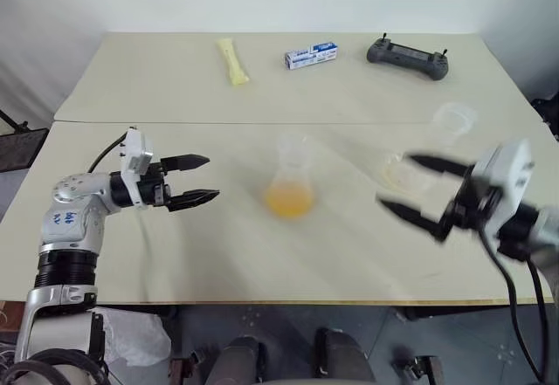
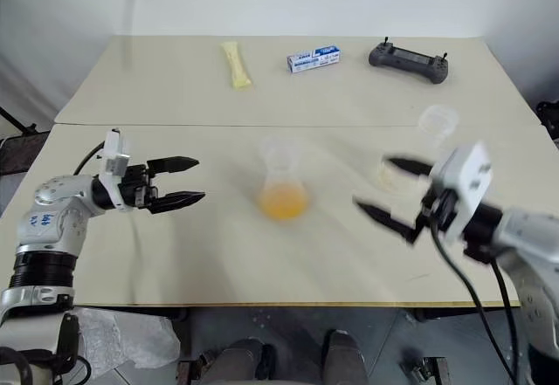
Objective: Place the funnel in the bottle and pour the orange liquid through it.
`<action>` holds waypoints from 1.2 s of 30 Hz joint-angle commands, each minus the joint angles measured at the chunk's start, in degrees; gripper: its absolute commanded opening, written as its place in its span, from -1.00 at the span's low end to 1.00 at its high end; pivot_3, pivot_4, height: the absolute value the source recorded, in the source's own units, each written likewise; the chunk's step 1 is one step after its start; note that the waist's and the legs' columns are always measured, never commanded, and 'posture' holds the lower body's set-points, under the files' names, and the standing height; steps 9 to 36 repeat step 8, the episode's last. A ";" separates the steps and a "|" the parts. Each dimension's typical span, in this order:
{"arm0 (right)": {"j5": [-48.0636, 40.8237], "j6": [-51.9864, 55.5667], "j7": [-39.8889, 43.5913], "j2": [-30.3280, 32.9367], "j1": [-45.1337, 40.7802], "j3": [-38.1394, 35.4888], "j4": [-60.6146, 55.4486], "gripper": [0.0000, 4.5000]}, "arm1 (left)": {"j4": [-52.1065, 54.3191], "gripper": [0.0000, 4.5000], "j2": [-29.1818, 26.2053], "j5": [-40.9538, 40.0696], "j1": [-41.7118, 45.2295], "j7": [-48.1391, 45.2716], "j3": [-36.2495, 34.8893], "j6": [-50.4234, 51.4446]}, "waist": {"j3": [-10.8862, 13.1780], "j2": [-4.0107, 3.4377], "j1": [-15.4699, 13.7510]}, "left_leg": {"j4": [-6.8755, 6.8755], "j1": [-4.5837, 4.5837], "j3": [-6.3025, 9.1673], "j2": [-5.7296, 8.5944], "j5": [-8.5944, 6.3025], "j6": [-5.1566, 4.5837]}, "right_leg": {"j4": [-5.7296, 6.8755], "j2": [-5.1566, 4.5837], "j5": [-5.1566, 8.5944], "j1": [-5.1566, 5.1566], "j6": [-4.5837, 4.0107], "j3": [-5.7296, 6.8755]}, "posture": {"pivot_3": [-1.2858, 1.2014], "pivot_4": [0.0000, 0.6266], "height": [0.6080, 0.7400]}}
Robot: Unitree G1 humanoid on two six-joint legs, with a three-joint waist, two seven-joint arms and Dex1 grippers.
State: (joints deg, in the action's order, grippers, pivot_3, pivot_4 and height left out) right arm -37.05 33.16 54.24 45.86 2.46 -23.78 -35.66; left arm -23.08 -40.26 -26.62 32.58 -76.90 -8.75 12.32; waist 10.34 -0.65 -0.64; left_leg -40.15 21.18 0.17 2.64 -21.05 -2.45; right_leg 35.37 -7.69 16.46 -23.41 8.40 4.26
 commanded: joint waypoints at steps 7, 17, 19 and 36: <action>4.78 -13.29 6.16 -1.11 6.55 1.10 7.32 0.99 | 0.92 1.00 -2.49 -1.35 -4.26 -4.48 -2.41 -2.47 | 0.00 0.06 -0.05 | -0.01 -0.08 -0.13 -0.07 0.01 0.00 | -0.02 0.01 -0.01 0.00 0.01 -0.04 | 0.03 -0.52 1.00; 5.02 -13.68 5.70 -1.46 6.47 1.51 7.76 0.99 | 1.85 1.00 -2.34 -1.65 -5.03 -4.51 -2.89 -3.43 | 0.00 0.06 -0.05 | -0.01 -0.08 -0.13 -0.07 0.01 0.00 | -0.01 0.01 0.00 0.00 0.01 -0.04 | 0.03 -0.52 1.00; 5.02 -13.68 5.70 -1.46 6.47 1.51 7.76 0.99 | 1.85 1.00 -2.34 -1.65 -5.03 -4.51 -2.89 -3.43 | 0.00 0.06 -0.05 | -0.01 -0.08 -0.13 -0.07 0.01 0.00 | -0.01 0.01 0.00 0.00 0.01 -0.04 | 0.03 -0.52 1.00; 5.02 -13.68 5.70 -1.46 6.47 1.51 7.76 0.99 | 1.85 1.00 -2.34 -1.65 -5.03 -4.51 -2.89 -3.43 | 0.00 0.06 -0.05 | -0.01 -0.08 -0.13 -0.07 0.01 0.00 | -0.01 0.01 0.00 0.00 0.01 -0.04 | 0.03 -0.52 1.00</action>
